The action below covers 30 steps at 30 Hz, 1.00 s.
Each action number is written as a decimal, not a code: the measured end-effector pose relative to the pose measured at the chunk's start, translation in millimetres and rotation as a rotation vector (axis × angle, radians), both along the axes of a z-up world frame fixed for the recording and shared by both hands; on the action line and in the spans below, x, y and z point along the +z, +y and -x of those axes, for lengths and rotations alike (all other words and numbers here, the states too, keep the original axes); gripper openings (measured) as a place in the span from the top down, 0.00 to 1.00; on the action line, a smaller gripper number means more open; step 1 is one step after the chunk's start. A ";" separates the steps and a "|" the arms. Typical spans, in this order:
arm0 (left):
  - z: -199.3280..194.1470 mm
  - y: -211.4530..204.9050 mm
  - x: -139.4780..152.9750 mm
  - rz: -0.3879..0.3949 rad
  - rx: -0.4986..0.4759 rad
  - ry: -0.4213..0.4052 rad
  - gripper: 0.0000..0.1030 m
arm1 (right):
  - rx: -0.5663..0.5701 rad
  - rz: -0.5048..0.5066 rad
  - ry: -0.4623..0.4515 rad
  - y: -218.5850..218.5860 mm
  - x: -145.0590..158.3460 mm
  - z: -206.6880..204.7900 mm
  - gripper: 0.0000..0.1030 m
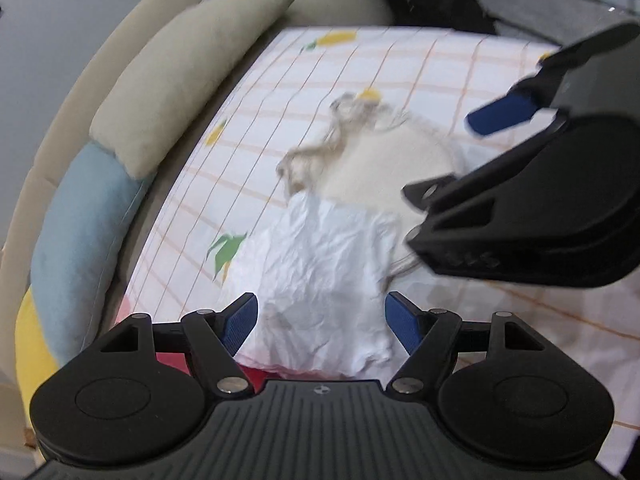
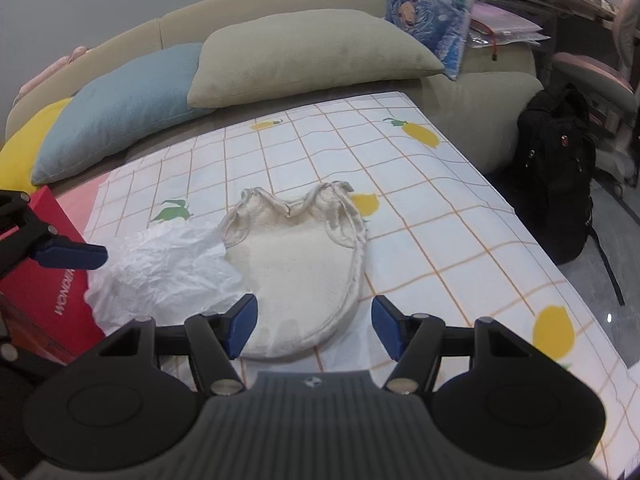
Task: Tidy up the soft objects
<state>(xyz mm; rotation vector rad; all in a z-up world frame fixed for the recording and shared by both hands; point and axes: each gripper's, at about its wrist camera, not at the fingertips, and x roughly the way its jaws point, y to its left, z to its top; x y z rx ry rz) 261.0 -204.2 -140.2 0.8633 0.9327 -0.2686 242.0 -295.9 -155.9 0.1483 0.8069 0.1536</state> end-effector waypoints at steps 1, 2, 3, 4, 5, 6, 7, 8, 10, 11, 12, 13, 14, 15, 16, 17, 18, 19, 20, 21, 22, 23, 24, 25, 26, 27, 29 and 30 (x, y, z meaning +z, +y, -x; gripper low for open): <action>-3.2 0.6 -3.8 -0.014 0.012 0.005 0.17 | 0.003 0.007 -0.001 0.1 -1.7 -3.2 0.36; -6.1 0.6 -6.7 -0.026 0.020 0.012 0.17 | 0.008 0.008 -0.002 0.4 -3.0 -6.5 0.32; -9.1 0.3 -8.6 -0.035 0.028 0.018 0.17 | 0.016 -0.001 -0.002 0.4 -4.1 -9.7 0.30; -11.6 -0.2 -11.2 -0.044 0.034 0.025 0.17 | 0.025 -0.012 0.000 0.6 -5.6 -12.4 0.30; -13.9 -0.6 -13.5 -0.053 0.036 0.033 0.17 | 0.033 -0.015 0.004 1.4 -7.2 -14.9 0.30; -16.6 -1.6 -15.9 -0.063 0.035 0.040 0.17 | 0.037 -0.005 0.010 2.9 -9.1 -17.3 0.30; -20.0 -3.8 -18.4 -0.076 0.032 0.042 0.17 | 0.040 0.008 0.013 4.4 -11.3 -19.2 0.30; -22.2 -4.4 -20.8 -0.089 0.031 0.043 0.17 | 0.043 0.018 0.018 5.5 -13.2 -21.0 0.30; -27.3 -4.7 -24.5 -0.109 0.041 0.042 0.16 | 0.043 0.029 0.025 6.3 -16.3 -23.4 0.31; -29.6 -4.3 -24.4 -0.104 0.048 0.038 0.17 | 0.043 0.035 0.028 6.7 -17.6 -24.4 0.31; -31.2 -4.1 -24.4 -0.099 0.057 0.038 0.17 | 0.047 0.039 0.033 7.5 -18.9 -25.1 0.33; -33.6 -3.6 -23.9 -0.093 0.069 0.043 0.19 | 0.054 0.044 0.042 8.9 -20.4 -25.4 0.36; -35.4 -2.7 -23.2 -0.081 0.077 0.050 0.26 | 0.062 0.055 0.044 10.5 -21.4 -25.0 0.40; -36.5 -1.7 -22.6 -0.065 0.082 0.056 0.29 | 0.067 0.066 0.037 11.8 -21.5 -23.9 0.48; -37.7 -0.2 -22.1 -0.050 0.092 0.062 0.37 | 0.069 0.073 0.031 12.5 -21.0 -23.6 0.53; -39.5 0.8 -21.9 -0.034 0.099 0.071 0.51 | 0.070 0.085 0.026 13.1 -20.7 -22.9 0.63; -40.8 1.4 -22.7 -0.026 0.100 0.084 0.62 | 0.072 0.092 0.020 13.2 -20.3 -22.3 0.76; -40.8 1.4 -23.8 -0.021 0.097 0.095 0.75 | 0.078 0.081 0.020 12.4 -20.2 -22.1 0.85; -39.9 1.2 -24.4 -0.013 0.094 0.094 0.83 | 0.089 0.062 0.021 11.9 -20.0 -21.9 0.94; -39.3 2.1 -24.7 0.001 0.098 0.094 0.85 | 0.092 0.063 0.016 12.0 -19.8 -21.2 0.96; -38.0 2.7 -24.9 0.007 0.100 0.087 0.86 | 0.096 0.071 0.014 12.2 -19.5 -20.7 0.96; -35.3 3.2 -23.2 0.013 0.101 0.072 0.87 | 0.094 0.076 0.007 12.2 -18.0 -19.4 0.97; -31.0 2.5 -19.5 0.027 0.101 0.059 0.88 | 0.087 0.079 -0.007 11.2 -14.9 -17.1 0.98; -26.6 3.1 -14.1 0.049 0.099 0.048 0.88 | 0.080 0.080 -0.022 8.4 -11.0 -14.4 0.98; -21.4 3.5 -7.7 0.071 0.099 0.038 0.88 | 0.069 0.078 -0.036 5.2 -7.0 -11.3 0.98; -16.6 3.9 -1.4 0.095 0.101 0.029 0.88 | 0.053 0.075 -0.044 0.7 -3.4 -8.0 0.98; -7.7 6.3 13.2 0.157 0.116 0.023 0.88 | 0.019 0.058 -0.037 -9.2 2.5 -2.3 0.98; -2.1 8.5 21.2 0.195 0.125 0.025 0.88 | 0.004 0.045 -0.029 -13.0 5.3 0.5 0.98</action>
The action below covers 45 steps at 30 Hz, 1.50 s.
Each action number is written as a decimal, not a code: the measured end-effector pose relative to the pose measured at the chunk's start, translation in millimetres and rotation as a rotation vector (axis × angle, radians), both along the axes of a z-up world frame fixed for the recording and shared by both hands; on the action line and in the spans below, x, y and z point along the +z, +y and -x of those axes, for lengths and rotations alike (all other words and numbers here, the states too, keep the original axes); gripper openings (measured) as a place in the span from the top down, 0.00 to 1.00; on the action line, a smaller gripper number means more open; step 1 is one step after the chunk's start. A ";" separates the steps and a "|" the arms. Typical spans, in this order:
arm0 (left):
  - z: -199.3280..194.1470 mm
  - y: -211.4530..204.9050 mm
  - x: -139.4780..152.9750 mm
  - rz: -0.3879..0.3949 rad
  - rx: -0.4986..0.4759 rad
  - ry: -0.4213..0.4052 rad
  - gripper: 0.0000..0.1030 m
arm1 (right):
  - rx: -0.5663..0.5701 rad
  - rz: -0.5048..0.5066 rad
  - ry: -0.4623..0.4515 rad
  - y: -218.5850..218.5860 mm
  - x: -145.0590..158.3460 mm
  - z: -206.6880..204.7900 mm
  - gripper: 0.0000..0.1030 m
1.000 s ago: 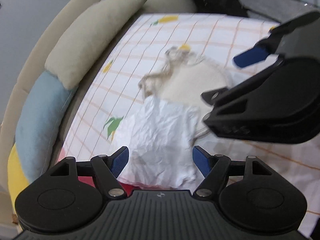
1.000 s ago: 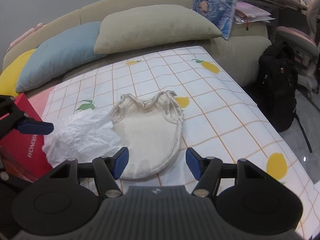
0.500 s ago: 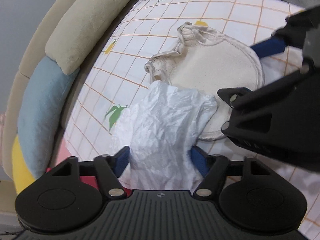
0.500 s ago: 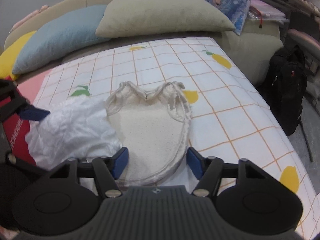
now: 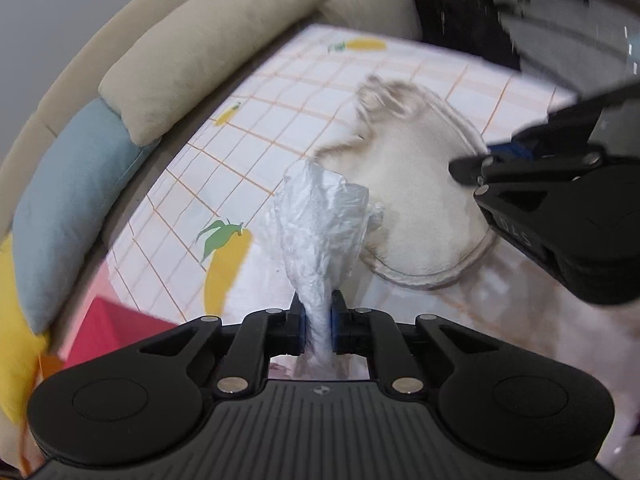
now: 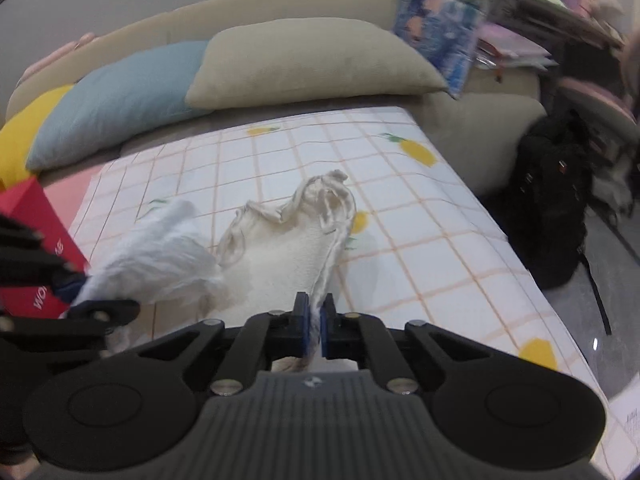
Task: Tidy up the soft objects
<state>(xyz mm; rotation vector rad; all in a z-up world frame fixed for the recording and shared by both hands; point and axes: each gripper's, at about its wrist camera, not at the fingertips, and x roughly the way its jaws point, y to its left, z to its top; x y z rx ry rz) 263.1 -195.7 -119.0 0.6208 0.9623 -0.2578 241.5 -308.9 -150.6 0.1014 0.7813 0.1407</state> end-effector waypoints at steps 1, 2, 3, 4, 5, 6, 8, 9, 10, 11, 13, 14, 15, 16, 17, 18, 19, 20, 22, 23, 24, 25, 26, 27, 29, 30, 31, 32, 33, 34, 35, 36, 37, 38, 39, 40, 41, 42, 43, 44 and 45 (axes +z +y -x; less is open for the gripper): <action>4.4 2.3 7.0 0.035 0.008 0.004 0.88 | -0.013 -0.020 0.009 -4.7 4.1 3.1 0.98; 10.7 5.0 14.4 0.073 0.018 0.013 0.88 | -0.025 -0.047 0.017 -9.5 9.1 6.6 0.98; 16.7 8.6 21.9 0.116 0.026 0.026 0.88 | -0.034 -0.076 0.023 -13.4 14.2 10.8 0.98; 24.2 13.0 29.6 0.165 0.034 0.041 0.88 | -0.037 -0.102 0.035 -16.5 19.8 14.7 0.98; 32.3 17.7 37.1 0.207 0.045 0.057 0.88 | -0.042 -0.122 0.052 -18.6 25.3 18.5 0.98; 40.1 23.7 43.7 0.246 0.059 0.074 0.88 | -0.043 -0.146 0.078 -19.8 30.3 22.2 0.98; 53.7 37.5 53.4 0.308 0.080 0.103 0.88 | -0.023 -0.199 0.139 -17.2 36.8 32.0 0.97; 61.6 44.6 57.9 0.329 0.089 0.115 0.88 | -0.006 -0.214 0.159 -13.4 39.3 40.6 0.97; 69.2 52.4 60.2 0.345 0.101 0.125 0.88 | 0.018 -0.228 0.177 -8.7 41.8 50.1 0.97; 76.9 60.4 61.7 0.357 0.115 0.132 0.88 | 0.040 -0.241 0.194 -3.5 44.1 60.4 0.97; 88.4 76.5 61.8 0.378 0.149 0.159 0.88 | 0.084 -0.254 0.226 8.8 47.3 79.4 0.97; 93.2 84.6 60.0 0.391 0.170 0.176 0.88 | 0.108 -0.256 0.242 15.4 48.5 88.6 0.97; 96.4 92.0 58.5 0.405 0.192 0.195 0.88 | 0.133 -0.244 0.256 22.5 49.3 97.5 0.97; 100.6 98.6 55.2 0.420 0.214 0.212 0.88 | 0.154 -0.219 0.267 29.0 49.0 105.0 0.97; 104.0 104.2 51.3 0.433 0.237 0.223 0.88 | 0.169 -0.177 0.280 36.0 47.5 112.3 0.97; 106.5 107.0 47.5 0.436 0.254 0.231 0.88 | 0.176 -0.124 0.289 42.9 44.9 118.3 0.97; 108.1 108.7 42.9 0.434 0.264 0.240 0.88 | 0.180 -0.087 0.297 45.7 41.6 120.7 0.97; 109.5 108.3 39.8 0.434 0.266 0.243 0.88 | 0.181 -0.055 0.309 49.1 38.2 121.8 0.97; 109.8 102.6 32.5 0.423 0.255 0.236 0.88 | 0.165 -0.010 0.321 48.4 34.1 119.7 0.97; 106.9 98.9 28.3 0.411 0.251 0.237 0.88 | 0.156 0.013 0.318 48.4 33.4 118.9 0.97; 105.4 97.0 24.3 0.407 0.251 0.238 0.88 | 0.148 0.042 0.315 48.0 32.0 117.7 0.97; 102.4 94.5 19.8 0.404 0.255 0.235 0.88 | 0.137 0.066 0.315 47.7 30.4 118.2 0.97; 101.8 92.1 15.5 0.392 0.258 0.228 0.88 | 0.127 0.082 0.322 46.8 28.0 118.0 0.97; 98.4 89.1 10.5 0.373 0.256 0.219 0.88 | 0.120 0.085 0.334 44.7 25.3 117.4 0.97; 101.1 86.6 3.2 0.334 0.247 0.193 0.87 | 0.107 0.085 0.355 40.5 20.8 115.6 0.97; 101.0 85.3 0.1 0.323 0.235 0.184 0.87 | 0.103 0.085 0.362 39.8 20.0 114.5 0.97; 100.6 83.7 -3.8 0.316 0.223 0.180 0.85 | 0.102 0.087 0.367 40.5 20.0 113.6 0.97; 100.1 82.9 -7.9 0.307 0.220 0.185 0.83 | 0.103 0.091 0.371 40.9 19.2 113.7 0.95; 100.0 83.2 -11.4 0.298 0.224 0.189 0.80 | 0.102 0.096 0.377 41.1 18.0 112.8 0.89; 100.1 84.0 -13.1 0.291 0.229 0.184 0.77 | 0.099 0.100 0.382 42.3 15.9 110.2 0.87; 101.4 84.8 -13.3 0.283 0.229 0.173 0.75 | 0.098 0.094 0.384 41.4 15.4 109.3 0.81; 103.6 85.6 -12.1 0.272 0.225 0.158 0.74 | 0.098 0.083 0.382 40.4 15.8 108.7 0.73; 106.1 85.7 -9.4 0.263 0.217 0.144 0.65 | 0.104 0.066 0.374 40.0 16.4 108.1 0.64; 107.8 86.2 -5.7 0.260 0.207 0.128 0.49 | 0.110 0.048 0.362 38.8 18.2 108.6 0.38; 109.7 86.0 -1.1 0.258 0.200 0.107 0.40 | 0.114 0.042 0.352 39.9 20.0 108.2 0.16; 111.8 87.0 2.9 0.242 0.202 0.085 0.34 | 0.129 0.034 0.342 41.4 20.9 107.7 0.14; 111.9 87.8 5.3 0.215 0.203 0.074 0.30 | 0.138 0.032 0.338 43.0 21.6 107.0 0.13; 109.6 89.3 6.5 0.194 0.203 0.078 0.30 | 0.153 0.028 0.345 45.2 20.6 105.8 0.11; 106.8 92.7 7.7 0.186 0.210 0.088 0.29 | 0.170 0.033 0.357 48.1 18.5 104.6 0.10; 101.9 97.9 8.4 0.202 0.221 0.106 0.23 | 0.183 0.047 0.374 50.9 15.8 103.2 0.08; 97.1 103.5 9.4 0.234 0.239 0.131 0.20 | 0.198 0.058 0.387 54.0 13.5 102.1 0.08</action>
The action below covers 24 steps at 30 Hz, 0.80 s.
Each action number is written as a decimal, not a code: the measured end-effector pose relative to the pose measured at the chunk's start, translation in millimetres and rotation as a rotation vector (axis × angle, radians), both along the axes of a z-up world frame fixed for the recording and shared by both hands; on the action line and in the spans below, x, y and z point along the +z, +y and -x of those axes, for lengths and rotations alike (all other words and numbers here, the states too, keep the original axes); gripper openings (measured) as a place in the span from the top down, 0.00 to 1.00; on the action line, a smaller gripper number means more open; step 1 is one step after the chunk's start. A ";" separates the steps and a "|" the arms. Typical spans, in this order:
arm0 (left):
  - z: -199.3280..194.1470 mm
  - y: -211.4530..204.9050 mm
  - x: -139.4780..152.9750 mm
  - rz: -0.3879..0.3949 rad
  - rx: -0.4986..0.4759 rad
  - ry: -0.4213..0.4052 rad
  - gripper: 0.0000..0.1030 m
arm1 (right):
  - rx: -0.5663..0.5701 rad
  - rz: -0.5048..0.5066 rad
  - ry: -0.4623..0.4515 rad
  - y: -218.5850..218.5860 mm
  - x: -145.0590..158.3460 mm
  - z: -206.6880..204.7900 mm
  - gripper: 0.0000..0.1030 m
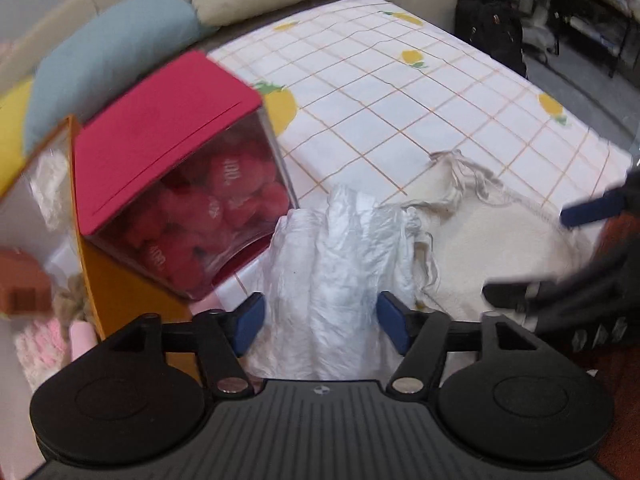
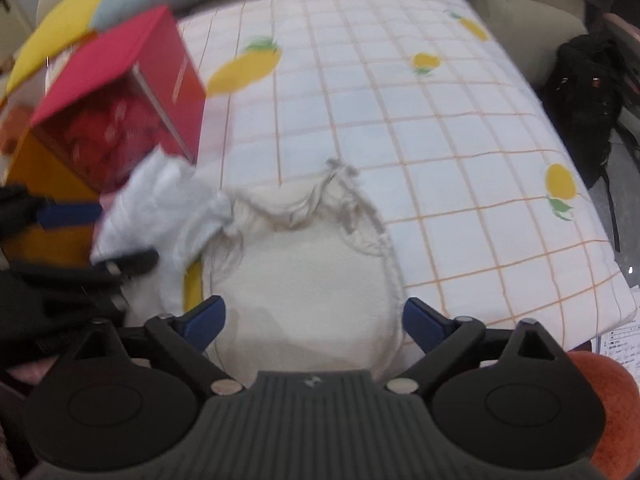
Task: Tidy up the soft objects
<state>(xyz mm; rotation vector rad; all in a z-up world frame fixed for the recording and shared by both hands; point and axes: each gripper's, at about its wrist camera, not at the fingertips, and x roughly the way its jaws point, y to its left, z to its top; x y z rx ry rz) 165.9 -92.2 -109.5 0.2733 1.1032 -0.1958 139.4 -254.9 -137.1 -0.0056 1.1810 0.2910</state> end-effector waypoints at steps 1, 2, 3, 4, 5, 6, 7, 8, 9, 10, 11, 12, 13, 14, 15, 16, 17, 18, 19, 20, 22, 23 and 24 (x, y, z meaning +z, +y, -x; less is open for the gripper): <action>-4.9 4.6 0.4 0.023 0.011 0.029 0.22 | 0.014 0.005 0.002 2.4 -0.6 0.5 0.08; -8.3 5.5 -0.1 0.026 0.000 0.050 0.22 | 0.025 0.009 -0.002 4.0 -0.1 0.8 0.07; -11.0 5.0 -1.9 0.019 -0.008 0.062 0.21 | 0.037 0.012 -0.003 6.0 -0.2 0.8 0.06; -13.9 5.1 -3.9 0.015 -0.017 0.073 0.16 | 0.053 0.018 0.002 9.2 -1.5 0.9 0.05; -16.2 4.7 -7.0 0.014 -0.017 0.084 0.16 | 0.074 0.023 0.007 12.6 -2.9 1.0 0.05; -18.7 4.4 -10.0 0.014 -0.007 0.097 0.16 | 0.102 0.034 0.017 17.4 -4.9 1.4 0.05; -22.2 5.0 -13.4 0.019 0.004 0.112 0.16 | 0.130 0.046 0.025 21.7 -6.4 2.2 0.04; -25.3 5.9 -16.7 0.028 0.014 0.127 0.16 | 0.155 0.066 0.033 26.8 -8.7 2.7 0.03; -27.6 7.0 -19.5 0.035 0.024 0.139 0.16 | 0.177 0.089 0.042 31.6 -11.7 3.2 0.03; -29.5 7.9 -22.4 0.040 0.034 0.149 0.15 | 0.195 0.114 0.054 35.4 -15.1 3.6 0.03; -31.1 8.6 -25.2 0.044 0.041 0.157 0.15 | 0.205 0.137 0.071 38.3 -19.4 2.7 0.03; -32.1 8.8 -27.8 0.050 0.046 0.165 0.15 | 0.209 0.164 0.092 41.0 -24.3 1.0 0.03; -32.6 9.5 -30.3 0.057 0.052 0.176 0.15 | 0.209 0.174 0.103 42.2 -27.5 -0.7 0.02; -32.8 10.5 -32.6 0.066 0.060 0.188 0.15 | 0.198 0.169 0.099 41.2 -27.8 -2.4 0.02; -33.2 11.5 -34.6 0.074 0.067 0.195 0.15 | 0.178 0.160 0.100 38.6 -28.2 -4.4 0.02; -33.0 12.1 -36.0 0.080 0.073 0.197 0.15 | 0.156 0.150 0.099 35.8 -28.2 -6.4 0.02; -31.9 12.3 -36.6 0.082 0.071 0.193 0.16 | 0.141 0.141 0.096 33.6 -27.9 -7.4 0.02; -30.9 11.8 -37.0 0.080 0.068 0.189 0.16 | 0.135 0.136 0.095 32.3 -27.7 -7.8 0.02; -30.2 11.6 -36.8 0.085 0.065 0.187 0.20 | 0.133 0.134 0.093 31.4 -27.3 -7.4 0.02; -30.1 11.9 -36.4 0.087 0.063 0.184 0.20 | 0.133 0.133 0.091 30.7 -27.1 -6.7 0.03; -28.0 12.3 -36.2 0.089 0.058 0.174 0.22 | 0.128 0.135 0.080 28.9 -25.2 -5.0 0.09; -26.6 12.8 -36.0 0.089 0.055 0.167 0.26 | 0.119 0.136 0.071 27.0 -23.5 -4.0 0.15; -25.3 11.8 -35.2 0.086 0.048 0.159 0.29 | 0.108 0.134 0.062 24.8 -21.6 -3.3 0.20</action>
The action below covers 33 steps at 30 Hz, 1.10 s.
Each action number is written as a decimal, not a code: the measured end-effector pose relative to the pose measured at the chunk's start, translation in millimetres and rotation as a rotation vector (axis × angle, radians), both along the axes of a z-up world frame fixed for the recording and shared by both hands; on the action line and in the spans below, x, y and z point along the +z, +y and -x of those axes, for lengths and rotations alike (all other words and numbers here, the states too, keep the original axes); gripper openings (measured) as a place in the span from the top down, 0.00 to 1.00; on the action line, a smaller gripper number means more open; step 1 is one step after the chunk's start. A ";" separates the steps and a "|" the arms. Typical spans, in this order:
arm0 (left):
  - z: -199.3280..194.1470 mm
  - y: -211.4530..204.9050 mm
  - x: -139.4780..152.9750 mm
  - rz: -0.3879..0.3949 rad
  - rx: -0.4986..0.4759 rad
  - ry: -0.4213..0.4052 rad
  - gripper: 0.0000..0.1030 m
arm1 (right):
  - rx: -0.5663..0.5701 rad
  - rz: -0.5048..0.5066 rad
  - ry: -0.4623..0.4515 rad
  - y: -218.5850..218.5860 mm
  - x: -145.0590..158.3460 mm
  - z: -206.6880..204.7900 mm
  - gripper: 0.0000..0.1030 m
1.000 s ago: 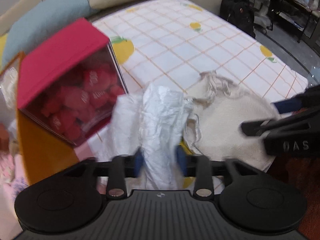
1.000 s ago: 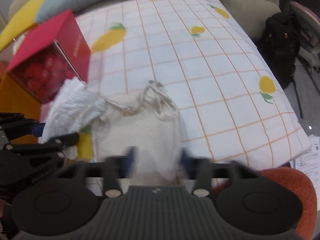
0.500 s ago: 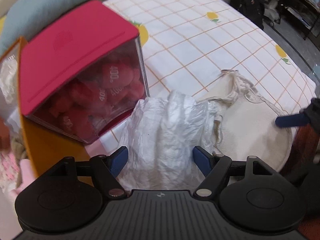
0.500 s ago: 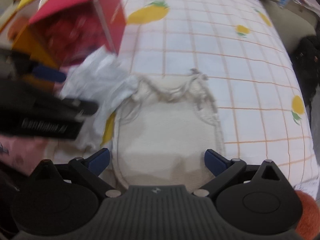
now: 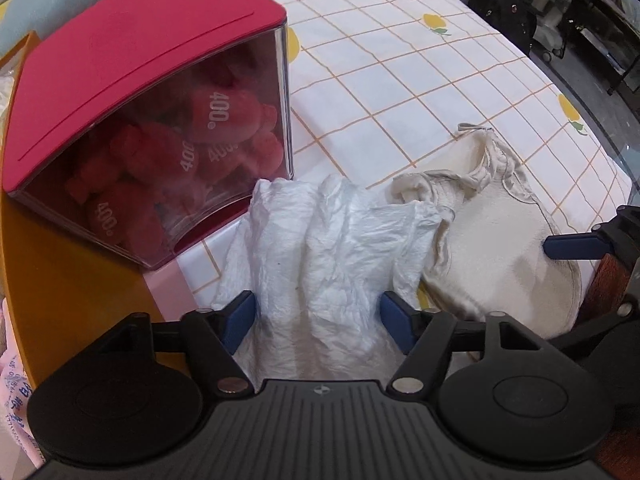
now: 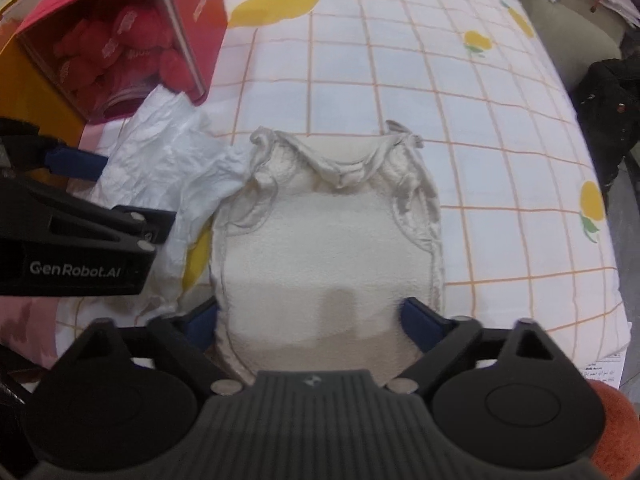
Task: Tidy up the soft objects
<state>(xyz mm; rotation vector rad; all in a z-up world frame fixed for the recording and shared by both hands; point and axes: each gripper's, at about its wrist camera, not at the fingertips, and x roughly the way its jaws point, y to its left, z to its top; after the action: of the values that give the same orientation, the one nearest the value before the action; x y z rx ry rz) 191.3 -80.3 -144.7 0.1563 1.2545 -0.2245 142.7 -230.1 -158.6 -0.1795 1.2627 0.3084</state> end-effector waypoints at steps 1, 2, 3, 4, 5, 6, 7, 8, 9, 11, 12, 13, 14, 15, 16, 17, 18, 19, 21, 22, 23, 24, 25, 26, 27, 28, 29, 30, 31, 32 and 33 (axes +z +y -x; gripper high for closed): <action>1.4 -0.3 0.6 0.000 -0.004 -0.005 0.34 | -0.011 0.001 -0.007 -0.7 3.0 0.3 0.24; 2.2 -0.6 1.1 0.003 -0.002 -0.008 0.38 | -0.023 0.002 -0.015 -2.8 4.8 1.2 0.31; 2.9 -0.7 1.4 0.004 0.000 -0.012 0.39 | -0.035 0.004 -0.024 -4.5 6.7 2.1 0.39; 4.0 -0.7 1.8 0.005 0.002 -0.018 0.44 | -0.046 0.005 -0.032 -5.8 7.6 1.6 0.44; 4.4 -0.9 2.1 0.007 0.005 -0.024 0.50 | -0.056 0.007 -0.040 -7.8 8.5 1.3 0.53; 5.5 -1.4 2.5 0.009 0.006 -0.030 0.54 | -0.067 0.011 -0.048 -9.6 9.8 1.8 0.64; 5.9 -2.2 2.7 0.014 0.006 -0.034 0.61 | -0.076 0.017 -0.055 -11.1 10.7 2.1 0.70; 6.4 -3.0 2.9 0.020 0.006 -0.040 0.67 | -0.083 0.023 -0.062 -12.1 11.4 2.3 0.82; 7.0 -3.9 3.4 0.022 0.007 -0.048 0.69 | -0.090 0.023 -0.065 -13.4 11.9 2.2 0.85; 10.1 -4.2 6.4 0.039 0.016 -0.069 0.77 | -0.105 0.015 -0.069 -14.9 11.5 1.0 0.89; 12.2 -3.2 8.7 0.053 0.023 -0.076 0.79 | -0.112 0.010 -0.074 -16.0 12.6 0.9 0.90; 14.8 -2.8 12.5 0.069 0.028 -0.083 0.82 | -0.119 0.003 -0.081 -17.3 14.7 1.4 0.91; 18.1 -2.5 17.4 0.089 0.030 -0.095 0.82 | -0.127 0.000 -0.093 -18.1 17.0 2.6 0.91; 21.6 -2.3 22.9 0.108 0.035 -0.110 0.82 | -0.134 0.000 -0.107 -19.1 20.3 4.4 0.91; 26.1 -1.8 29.1 0.126 0.039 -0.126 0.82 | -0.142 0.001 -0.120 -19.9 23.5 5.5 0.91; 30.4 -0.7 35.0 0.149 0.042 -0.141 0.82 | -0.148 0.000 -0.133 -21.1 27.1 7.5 0.91; 34.8 1.0 41.0 0.175 0.049 -0.154 0.82 | -0.153 -0.005 -0.146 -21.9 31.9 10.6 0.91; 38.3 2.6 46.2 0.196 0.052 -0.165 0.82 | -0.158 -0.013 -0.159 -22.7 37.2 13.8 0.91; 45.5 4.9 58.0 0.225 0.057 -0.195 0.82 | -0.164 -0.023 -0.182 -23.0 47.4 20.7 0.91; 49.7 7.1 64.6 0.237 0.060 -0.210 0.82 | -0.167 -0.029 -0.191 -22.8 52.2 24.2 0.91; 53.0 8.5 71.2 0.248 0.063 -0.225 0.82 | -0.173 -0.037 -0.200 -22.6 57.4 28.2 0.91; 57.2 11.0 78.0 0.259 0.065 -0.243 0.82 | -0.178 -0.048 -0.213 -22.5 63.3 32.9 0.91; 61.5 14.2 85.9 0.268 0.066 -0.263 0.82 | -0.178 -0.058 -0.230 -21.7 69.6 37.3 0.91; 65.5 17.7 93.6 0.275 0.069 -0.282 0.82 | -0.176 -0.064 -0.249 -19.9 76.6 41.8 0.91; 69.5 21.0 100.8 0.283 0.073 -0.301 0.82 | -0.173 -0.072 -0.270 -17.6 84.1 45.9 0.91; 73.4 26.1 108.6 0.291 0.080 -0.318 0.82 | -0.167 -0.083 -0.287 -15.0 91.2 48.9 0.91; 77.3 31.7 116.2 0.297 0.088 -0.334 0.82 | -0.157 -0.097 -0.303 -11.8 99.6 52.0 0.91; 81.3 38.5 122.9 0.299 0.098 -0.348 0.82 | -0.146 -0.114 -0.317 -8.5 107.4 54.1 0.91; 85.4 45.6 129.7 0.299 0.111 -0.362 0.82 | -0.136 -0.135 -0.330 -5.8 115.8 56.0 0.91; 89.4 52.9 135.2 0.295 0.125 -0.375 0.82 | -0.124 -0.158 -0.344 -2.7 124.5 58.2 0.91; 92.5 60.6 139.8 0.286 0.141 -0.386 0.82 | -0.111 -0.177 -0.360 0.6 132.4 60.3 0.91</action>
<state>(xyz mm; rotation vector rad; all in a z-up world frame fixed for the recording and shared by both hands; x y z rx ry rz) 98.8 -19.7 -4.9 -0.1311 0.8345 -0.2364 82.5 -229.5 -26.2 -0.0113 0.8802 0.2758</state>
